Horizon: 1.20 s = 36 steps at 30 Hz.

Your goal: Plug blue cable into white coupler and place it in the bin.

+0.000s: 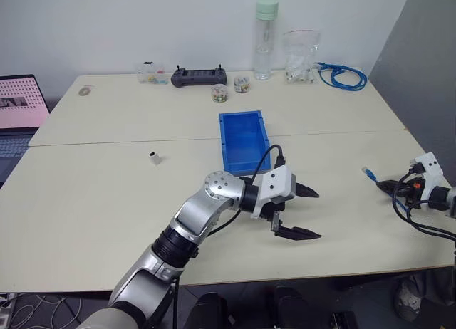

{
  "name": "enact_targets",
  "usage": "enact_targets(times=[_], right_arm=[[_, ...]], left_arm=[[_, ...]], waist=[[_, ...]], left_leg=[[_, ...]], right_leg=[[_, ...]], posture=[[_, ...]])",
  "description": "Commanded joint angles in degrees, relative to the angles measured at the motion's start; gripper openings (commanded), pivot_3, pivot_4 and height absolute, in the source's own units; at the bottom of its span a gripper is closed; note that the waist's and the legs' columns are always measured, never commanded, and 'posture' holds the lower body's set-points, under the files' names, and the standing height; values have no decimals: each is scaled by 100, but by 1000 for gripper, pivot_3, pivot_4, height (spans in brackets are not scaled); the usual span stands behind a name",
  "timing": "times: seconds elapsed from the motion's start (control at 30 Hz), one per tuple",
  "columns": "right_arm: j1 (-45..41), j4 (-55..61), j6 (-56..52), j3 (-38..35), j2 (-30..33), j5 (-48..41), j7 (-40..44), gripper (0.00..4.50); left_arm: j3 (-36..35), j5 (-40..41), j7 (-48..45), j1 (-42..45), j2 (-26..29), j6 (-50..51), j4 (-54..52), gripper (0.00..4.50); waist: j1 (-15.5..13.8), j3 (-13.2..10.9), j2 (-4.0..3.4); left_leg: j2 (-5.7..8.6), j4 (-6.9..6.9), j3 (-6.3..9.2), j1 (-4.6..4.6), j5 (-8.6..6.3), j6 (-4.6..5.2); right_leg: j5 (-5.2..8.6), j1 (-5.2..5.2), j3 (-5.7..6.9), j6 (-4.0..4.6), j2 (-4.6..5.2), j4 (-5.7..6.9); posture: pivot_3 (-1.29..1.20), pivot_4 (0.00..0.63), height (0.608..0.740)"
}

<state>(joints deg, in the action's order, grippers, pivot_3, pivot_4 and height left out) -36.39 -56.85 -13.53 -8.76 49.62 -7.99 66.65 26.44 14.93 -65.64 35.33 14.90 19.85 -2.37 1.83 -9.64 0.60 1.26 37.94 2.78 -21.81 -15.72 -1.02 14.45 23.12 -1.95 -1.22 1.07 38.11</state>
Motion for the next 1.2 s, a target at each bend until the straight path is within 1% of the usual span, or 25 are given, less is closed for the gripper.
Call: enact_targets(times=[0.03, 0.1, 0.17, 0.2, 0.27, 0.33, 0.37, 0.4, 0.43, 0.5, 0.53, 0.57, 0.6, 0.63, 0.67, 0.8, 0.83, 0.9, 0.93, 0.97, 1.0, 1.03, 1.07, 1.13, 1.2], right_arm=[[313, 2117, -1126, 72, -169, -619, 368, 35], [523, 3516, -1933, 272, -325, -1010, 449, 35], [593, 4494, -2561, 549, -506, -1312, 474, 35], [575, 4828, -2703, 760, -618, -1357, 485, 35], [444, 5183, -2834, 1233, -845, -1375, 612, 35], [245, 5222, -2905, 1595, -1080, -1362, 693, 35], [132, 5189, -2857, 1837, -1200, -1304, 790, 35], [-15, 5075, -2730, 2156, -1408, -1173, 864, 35], [-113, 4982, -2631, 2372, -1534, -1089, 926, 35], [-316, 4735, -2535, 2824, -1820, -976, 1165, 35], [-370, 4642, -2502, 2930, -1876, -954, 1255, 35], [-456, 4478, -2465, 3073, -2007, -907, 1326, 35], [-573, 4211, -2359, 3278, -2190, -810, 1439, 35], [-679, 3943, -2242, 3494, -2359, -696, 1562, 35], [-765, 3707, -2123, 3672, -2491, -598, 1676, 35], [-982, 2910, -1667, 3968, -2800, -299, 1898, 35], [-1034, 2698, -1526, 3999, -2875, -215, 1903, 253], [-1116, 2372, -1323, 4013, -2966, -102, 1941, 490], [-1154, 2160, -1188, 3986, -3014, -20, 1889, 761], [-1172, 1985, -1061, 3938, -3036, 41, 1820, 857], [-1187, 1842, -956, 3871, -3054, 79, 1727, 1177], [-1191, 1758, -881, 3767, -3056, 78, 1599, 1301], [-1194, 1722, -864, 3676, -3041, 51, 1527, 1450], [-1138, 1880, -979, 3447, -2917, -63, 1437, 1923], [-948, 2415, -1297, 3162, -2665, -250, 1404, 2418]], left_arm=[[-509, 85, 84, -18, 322, -62, -203, 4500], [-838, 173, 145, -259, 676, -6, -453, 4500], [-1141, 244, 130, -675, 1120, 31, -777, 4500], [-1316, 202, 127, -1026, 1406, -90, -949, 4500], [-1818, 48, 209, -2072, 1935, -537, -1330, 4500], [-2478, 57, 591, -3224, 2115, -733, -1853, 4500], [-2846, 22, 777, -3930, 2110, -949, -2167, 4500], [-3209, -67, 927, -4860, 2020, -1240, -2557, 4500], [-3419, -139, 1039, -5496, 1961, -1446, -2837, 4500], [-3691, -269, 1518, -6636, 1542, -1734, -3313, 4500], [-3711, -330, 1692, -6914, 1409, -1825, -3435, 4500], [-3740, -470, 1873, -7255, 1226, -2095, -3493, 4500], [-3714, -652, 2087, -7622, 1004, -2388, -3531, 4500], [-3665, -819, 2310, -7924, 783, -2593, -3578, 4500], [-3614, -966, 2501, -8138, 611, -2742, -3621, 4500], [-3392, -1275, 2919, -8376, 318, -2836, -3807, 4500], [-3337, -1323, 2978, -8400, 299, -2816, -3860, 4500], [-3247, -1381, 3055, -8416, 319, -2772, -3924, 4500], [-3204, -1376, 3064, -8395, 357, -2735, -3929, 4500], [-3162, -1361, 3058, -8332, 401, -2694, -3910, 4500], [-3127, -1344, 3056, -8254, 446, -2645, -3895, 4500], [-3097, -1326, 3043, -8149, 494, -2576, -3892, 4500], [-3074, -1310, 3036, -8041, 544, -2492, -3910, 4500], [-3057, -1222, 2993, -7762, 698, -2263, -3968, 4500], [-3083, -1088, 2878, -7375, 914, -2051, -3933, 4500]], waist=[[19, 0, 0], [44, 0, -2], [108, 0, -10], [117, 0, -10], [150, 1, -10], [152, 0, -10], [115, -5, -6], [90, -9, 1], [106, -8, 9], [98, -7, 18], [35, -9, 21], [-101, -15, 21], [-150, -17, 19], [-183, -17, 20], [-178, -15, 23], [-182, -11, 31], [-170, -11, 31], [-114, -9, 28], [-84, -9, 28], [-53, -9, 28], [-23, -9, 28], [-9, -9, 28], [-6, -9, 28], [-12, -8, 28], [-21, -9, 27]], left_leg=[[0, -1, 0, 0, 0, 0], [-2, -1, 14, 2, 0, 0], [-2, -6, 26, 5, 0, -1], [-5, -1, 45, 9, 0, -1], [-4, -10, 51, 12, -1, -2], [-6, -11, 60, 22, -2, -3], [-1, -14, 60, 19, -4, -4], [0, -10, 60, 0, -9, -8], [1, -5, 56, -10, -11, -6], [1, 0, 42, -7, -28, 4], [4, 2, 39, -4, -31, 9], [8, 5, 39, -3, -37, 19], [7, 7, 45, -10, -38, 33], [5, 7, 45, -5, -37, 36], [5, 7, 44, 4, -36, 39], [4, 6, 32, 2, -35, 43], [5, 6, 32, -9, -35, 43], [1, 1, 27, -6, -35, 43], [-1, 1, 26, -5, -35, 43], [-3, 0, 26, -3, -35, 43], [-4, -3, 26, 0, -35, 43], [-6, -3, 26, 0, -35, 43], [-7, -3, 26, 4, -35, 43], [-8, 0, 30, 10, -35, 43], [-8, 2, 30, 12, -34, 44]], right_leg=[[0, 1, -2, -1, 0, 1], [-1, 8, -21, -2, 2, 4], [-1, 16, -24, -2, 2, 8], [-1, 15, -29, -2, -5, 13], [-1, 17, -21, -2, -4, 11], [-1, 15, -33, 0, -6, 7], [0, 16, -29, 2, 0, 5], [0, 25, -16, 2, 10, 1], [-5, 31, -21, -5, 17, -12], [-8, 26, -32, -8, 24, -25], [-9, 21, -31, -10, 30, -32], [-9, 16, -27, -12, 36, -38], [-10, 21, 5, -13, 49, -44], [-10, 21, 11, -13, 51, -50], [11, 9, 14, 6, 53, -52], [15, 0, 16, 8, 53, -49], [2, 3, 17, 2, 53, -39], [-3, 5, 19, -5, 50, -32], [-3, 6, 19, -5, 46, -31], [-3, 5, 18, -5, 44, -30], [-3, 4, 18, -5, 42, -29], [-2, 4, 18, -4, 39, -26], [-1, 4, 17, -3, 37, -22], [5, 0, 16, -10, 29, -14], [5, -1, 13, -13, 27, -9]], posture=[[0, 150, 740], [0, 150, 740], [0, 150, 740], [0, 150, 740], [0, 150, 740], [0, 150, 740], [0, 150, 740], [0, 150, 740], [0, 150, 740], [0, 150, 740], [0, 150, 740], [0, 150, 740], [0, 150, 740], [0, 150, 740], [0, 150, 740], [0, 150, 740], [0, 150, 740], [0, 150, 740], [0, 150, 740], [0, 150, 740], [0, 150, 740], [0, 150, 740], [0, 150, 740], [0, 150, 740], [0, 150, 740]])
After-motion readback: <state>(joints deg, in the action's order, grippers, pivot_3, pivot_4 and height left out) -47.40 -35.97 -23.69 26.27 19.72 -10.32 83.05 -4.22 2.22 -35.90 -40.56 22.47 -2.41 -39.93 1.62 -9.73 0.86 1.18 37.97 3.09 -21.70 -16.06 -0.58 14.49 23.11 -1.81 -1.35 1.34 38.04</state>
